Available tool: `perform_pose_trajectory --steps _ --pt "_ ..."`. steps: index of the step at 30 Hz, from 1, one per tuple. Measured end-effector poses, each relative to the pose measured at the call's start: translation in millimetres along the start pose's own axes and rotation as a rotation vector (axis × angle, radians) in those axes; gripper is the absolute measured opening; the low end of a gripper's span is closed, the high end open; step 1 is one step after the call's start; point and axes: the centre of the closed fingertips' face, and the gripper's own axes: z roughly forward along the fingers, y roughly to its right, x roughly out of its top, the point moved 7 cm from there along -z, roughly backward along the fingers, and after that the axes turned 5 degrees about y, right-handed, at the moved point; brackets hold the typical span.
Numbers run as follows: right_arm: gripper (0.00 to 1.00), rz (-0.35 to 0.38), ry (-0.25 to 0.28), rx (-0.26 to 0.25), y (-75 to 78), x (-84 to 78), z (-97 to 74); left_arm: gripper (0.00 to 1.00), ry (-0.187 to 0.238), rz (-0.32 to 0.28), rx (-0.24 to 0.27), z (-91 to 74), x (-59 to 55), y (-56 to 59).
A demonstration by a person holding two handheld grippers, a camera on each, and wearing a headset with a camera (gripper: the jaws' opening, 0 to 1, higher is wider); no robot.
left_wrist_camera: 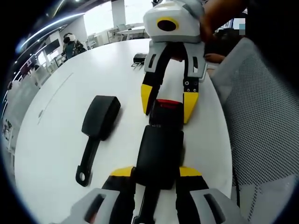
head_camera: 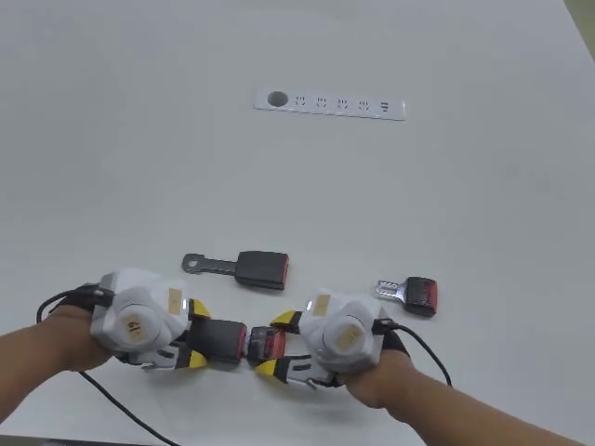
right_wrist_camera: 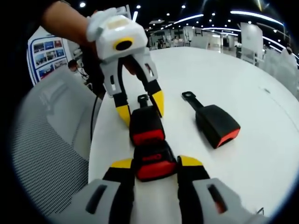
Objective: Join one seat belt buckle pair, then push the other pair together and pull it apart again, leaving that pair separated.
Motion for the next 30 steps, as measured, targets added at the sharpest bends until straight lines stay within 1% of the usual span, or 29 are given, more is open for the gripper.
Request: perform_pose_trajectory --steps 2,5,10,13,18,19,21,23,25,28,30 --pt "0.35 0.002 -0.003 -0.002 -0.3 0.4 0.7 0.34 -0.002 -0.001 0.000 0.0 -0.5 0.1" --pt "0.35 0.000 -0.008 -0.002 -0.4 0.4 0.4 0.34 0.008 -0.002 0.001 -0.9 -1.5 0.6" --pt "0.35 0.000 -0.005 -0.006 -0.6 -1.1 -0.7 0.34 0.004 0.002 -0.003 -1.2 -1.2 0.6" --pt "0.35 -0.007 0.002 -0.013 -2.3 -2.5 -2.0 0.34 0.051 -0.025 0.004 -2.9 -5.7 0.7" --pt "0.34 -0.023 0.002 -0.015 -2.3 -3.3 -3.8 0.34 0.061 -0.027 0.005 -2.9 -5.3 1.2" --pt "0.34 -0.026 0.009 -0.023 -3.0 -4.7 -4.7 0.34 0.064 -0.030 0.005 -3.0 -5.7 1.2" --pt "0.34 -0.008 0.031 -0.029 -2.5 -6.7 -5.5 0.34 0.072 -0.034 0.006 -3.3 -7.2 0.8" --pt "0.34 -0.015 0.035 -0.032 -3.3 -6.4 -5.7 0.34 0.081 -0.037 0.003 -3.5 -8.0 0.6" --pt "0.34 -0.031 0.031 -0.034 -3.5 -5.8 -5.6 0.33 0.083 -0.033 0.000 -3.5 -8.5 0.4" --pt "0.34 -0.030 0.037 -0.034 -2.8 -5.9 -6.0 0.33 0.090 -0.033 -0.002 -3.8 -9.4 0.4" --pt "0.34 -0.044 0.038 -0.033 -3.1 -6.5 -6.4 0.33 0.096 -0.021 0.001 -3.6 -9.1 1.4"
